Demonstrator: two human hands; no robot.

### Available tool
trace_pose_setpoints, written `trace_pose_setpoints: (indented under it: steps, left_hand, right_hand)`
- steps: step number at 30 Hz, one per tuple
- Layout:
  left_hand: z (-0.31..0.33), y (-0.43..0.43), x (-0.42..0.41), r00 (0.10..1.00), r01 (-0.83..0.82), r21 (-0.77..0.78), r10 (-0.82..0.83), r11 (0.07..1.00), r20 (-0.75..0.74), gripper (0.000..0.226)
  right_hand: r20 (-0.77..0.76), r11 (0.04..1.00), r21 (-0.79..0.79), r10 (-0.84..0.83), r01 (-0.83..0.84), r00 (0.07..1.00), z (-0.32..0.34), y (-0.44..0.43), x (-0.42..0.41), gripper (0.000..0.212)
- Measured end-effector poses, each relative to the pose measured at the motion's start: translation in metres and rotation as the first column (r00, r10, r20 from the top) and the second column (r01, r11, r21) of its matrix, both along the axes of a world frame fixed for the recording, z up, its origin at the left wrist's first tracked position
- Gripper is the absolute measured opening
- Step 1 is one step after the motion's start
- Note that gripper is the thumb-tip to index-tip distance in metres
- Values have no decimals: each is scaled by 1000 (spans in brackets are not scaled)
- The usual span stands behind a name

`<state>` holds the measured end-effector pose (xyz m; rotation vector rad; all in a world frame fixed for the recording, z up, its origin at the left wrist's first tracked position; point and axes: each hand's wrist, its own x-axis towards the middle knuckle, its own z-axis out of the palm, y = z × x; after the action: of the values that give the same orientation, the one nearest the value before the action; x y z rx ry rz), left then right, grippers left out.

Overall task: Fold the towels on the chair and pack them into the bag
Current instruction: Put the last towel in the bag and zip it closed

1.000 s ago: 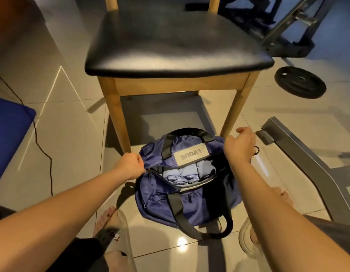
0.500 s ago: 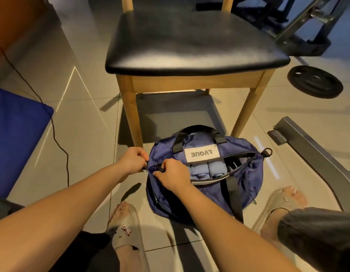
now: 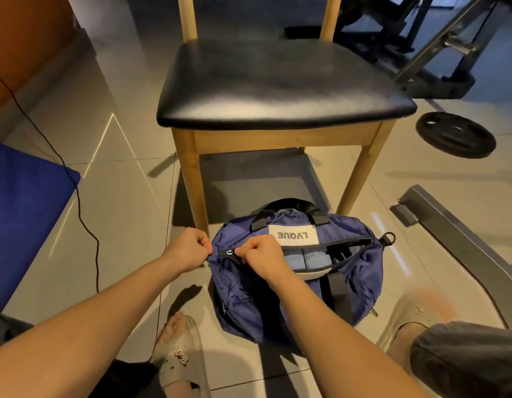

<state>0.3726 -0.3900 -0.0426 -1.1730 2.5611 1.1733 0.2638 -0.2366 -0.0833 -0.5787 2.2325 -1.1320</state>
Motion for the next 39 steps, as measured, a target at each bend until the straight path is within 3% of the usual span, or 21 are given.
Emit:
trace_pose_setpoints:
  steps: [3,7,9,12,14,16,20,23,26,30,32,35,39]
  left_hand:
    - [2,-6,-2,999,-13,-97,16,995,30,22]
    - [-2,-5,-1,995,23,-178,-6,984,98,17]
    - [-3,2,-3,987,151,-410,-111,899,119,4]
    - [-7,21,-19,928,329,-594,-367,734,61,31]
    - [-9,37,-32,874,411,-616,-483,672,56,43]
    - [-17,49,-41,854,436,-632,-516,641,66,37]
    - [-20,50,-46,883,362,-520,-463,774,-75,12]
    - [-15,46,-52,858,410,-538,-512,736,-46,13]
    - [-14,43,-58,842,424,-564,-538,709,-43,14]
    - [-18,37,-63,881,413,-518,-472,749,20,15]
    - [-18,34,-66,900,413,-419,-433,809,53,16]
    - [-12,40,-75,886,434,-353,-464,829,1,12]
    - [-4,83,-105,774,516,-451,-622,728,-119,41]
  right_hand:
    - [101,983,53,-180,176,978,1,21,-29,41]
    - [-64,974,155,-159,167,985,7,39,-51,30]
    - [-153,974,169,-128,153,980,17,37,-47,31]
    - [-270,972,196,-70,126,960,31,30,-36,34]
    - [-319,972,209,-37,108,947,39,28,-32,33]
    - [-359,972,222,5,80,933,48,27,-30,35]
    - [-330,978,202,12,59,944,47,29,-26,38]
    - [-219,984,119,-101,130,971,39,38,-33,34]
    - [-203,976,103,-170,194,964,37,58,-54,28]
    - [-315,942,156,-238,298,919,36,97,-85,26]
    - [-395,912,172,-282,372,875,34,114,-95,28]
    - [-400,889,156,-342,431,850,30,128,-104,32]
    - [-266,919,59,-362,389,894,31,130,-101,29]
